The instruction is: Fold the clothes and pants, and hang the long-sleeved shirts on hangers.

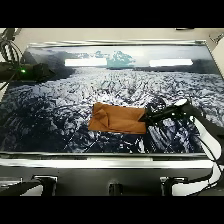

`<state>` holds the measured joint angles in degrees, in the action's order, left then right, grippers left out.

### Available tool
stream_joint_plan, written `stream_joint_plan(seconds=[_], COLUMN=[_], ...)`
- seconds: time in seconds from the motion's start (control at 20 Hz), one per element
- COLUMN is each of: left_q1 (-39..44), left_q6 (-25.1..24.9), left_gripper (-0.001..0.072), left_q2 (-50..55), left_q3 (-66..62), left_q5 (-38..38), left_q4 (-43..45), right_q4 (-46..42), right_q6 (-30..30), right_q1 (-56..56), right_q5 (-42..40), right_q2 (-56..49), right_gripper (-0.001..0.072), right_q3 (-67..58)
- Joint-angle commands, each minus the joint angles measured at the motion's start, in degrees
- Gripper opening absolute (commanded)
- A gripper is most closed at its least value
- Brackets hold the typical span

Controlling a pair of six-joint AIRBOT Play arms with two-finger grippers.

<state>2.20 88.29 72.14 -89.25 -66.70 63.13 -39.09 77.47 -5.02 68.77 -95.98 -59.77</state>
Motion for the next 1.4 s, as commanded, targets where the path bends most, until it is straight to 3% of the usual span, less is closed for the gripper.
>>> stream_joint_plan(seconds=[0.0,0.15,0.45,0.6,1.0,1.35], left_q1=[0.02,0.04,0.04,0.02,0.04,0.04], left_q6=[0.39,0.35,-0.52,-0.87,-0.66,0.46], left_gripper=[0.0024,0.0024,0.0024,0.0024,0.0025,0.0024], left_q2=[-0.04,-0.04,-0.04,-0.04,-0.04,-0.04], left_q3=[0.02,0.02,0.07,0.07,0.07,0.07], left_q5=[0.04,0.09,0.26,0.24,-0.22,-1.86], left_q4=[-0.07,-0.07,-0.07,-0.07,-0.11,-0.11], right_q4=[5.20,7.74,-5.09,-10.32,-15.13,-35.39], right_q6=[-4.33,-5.35,14.08,18.45,20.17,23.23], right_q1=[0.66,-2.58,-13.64,-21.77,-48.70,-62.29], right_q5=[0.44,7.48,18.75,19.39,20.24,28.72], right_q2=[-0.52,2.38,5.51,5.35,2.82,2.43], right_gripper=[0.0040,0.0040,0.0038,0.0038,0.0039,0.0039], right_q3=[-0.24,-7.45,-39.60,-49.64,-51.04,-44.50])
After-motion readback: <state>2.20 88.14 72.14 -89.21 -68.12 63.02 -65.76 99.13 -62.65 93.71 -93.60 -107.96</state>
